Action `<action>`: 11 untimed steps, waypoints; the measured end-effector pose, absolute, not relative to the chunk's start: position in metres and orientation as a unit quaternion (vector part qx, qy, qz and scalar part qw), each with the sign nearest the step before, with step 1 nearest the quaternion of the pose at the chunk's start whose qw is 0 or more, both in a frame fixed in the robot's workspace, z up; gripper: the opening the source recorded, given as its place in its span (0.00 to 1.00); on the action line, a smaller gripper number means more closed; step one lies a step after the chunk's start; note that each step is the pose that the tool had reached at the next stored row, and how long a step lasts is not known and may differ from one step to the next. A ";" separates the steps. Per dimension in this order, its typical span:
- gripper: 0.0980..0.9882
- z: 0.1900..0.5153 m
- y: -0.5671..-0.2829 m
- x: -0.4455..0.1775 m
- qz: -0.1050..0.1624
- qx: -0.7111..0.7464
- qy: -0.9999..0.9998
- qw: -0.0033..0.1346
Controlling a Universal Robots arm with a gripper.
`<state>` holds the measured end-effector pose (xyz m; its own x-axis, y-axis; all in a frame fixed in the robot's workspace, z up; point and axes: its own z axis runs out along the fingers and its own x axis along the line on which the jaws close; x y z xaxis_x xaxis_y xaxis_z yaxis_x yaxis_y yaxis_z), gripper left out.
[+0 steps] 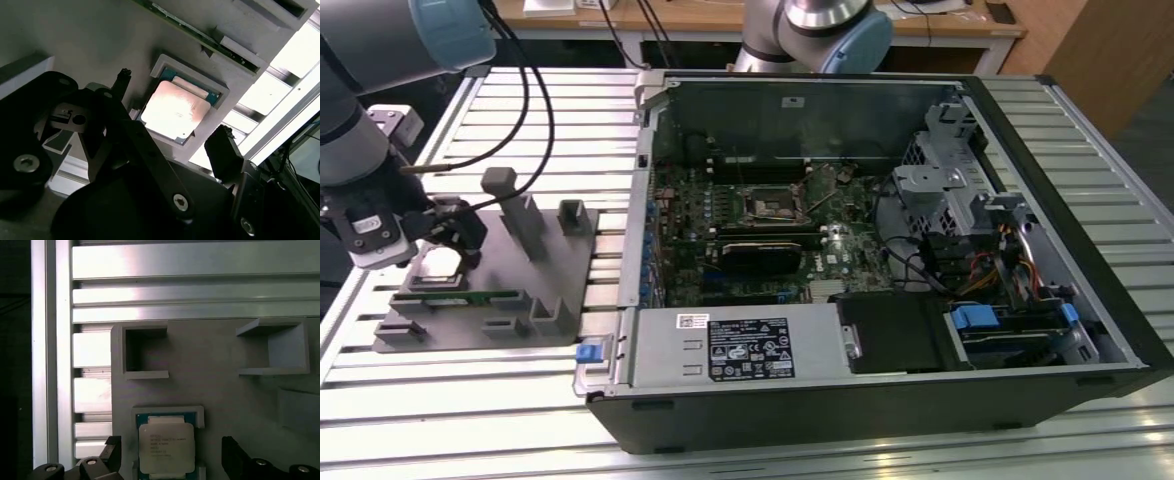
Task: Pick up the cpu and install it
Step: 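Pick up the cpu and move it towards the insertion slot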
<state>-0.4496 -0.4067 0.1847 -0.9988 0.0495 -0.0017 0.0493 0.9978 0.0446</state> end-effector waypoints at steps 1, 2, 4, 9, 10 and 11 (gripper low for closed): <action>0.88 0.184 -0.406 -0.450 0.022 0.025 0.999 0.001; 0.88 0.183 -0.405 -0.450 0.022 0.025 0.999 0.001; 0.86 0.183 -0.405 -0.450 0.022 0.025 0.999 0.001; 0.78 0.181 -0.405 -0.453 0.022 0.025 0.999 0.001; 0.78 0.180 -0.405 -0.453 0.022 0.025 0.999 0.002; 0.78 0.180 -0.405 -0.453 0.022 0.025 0.999 0.001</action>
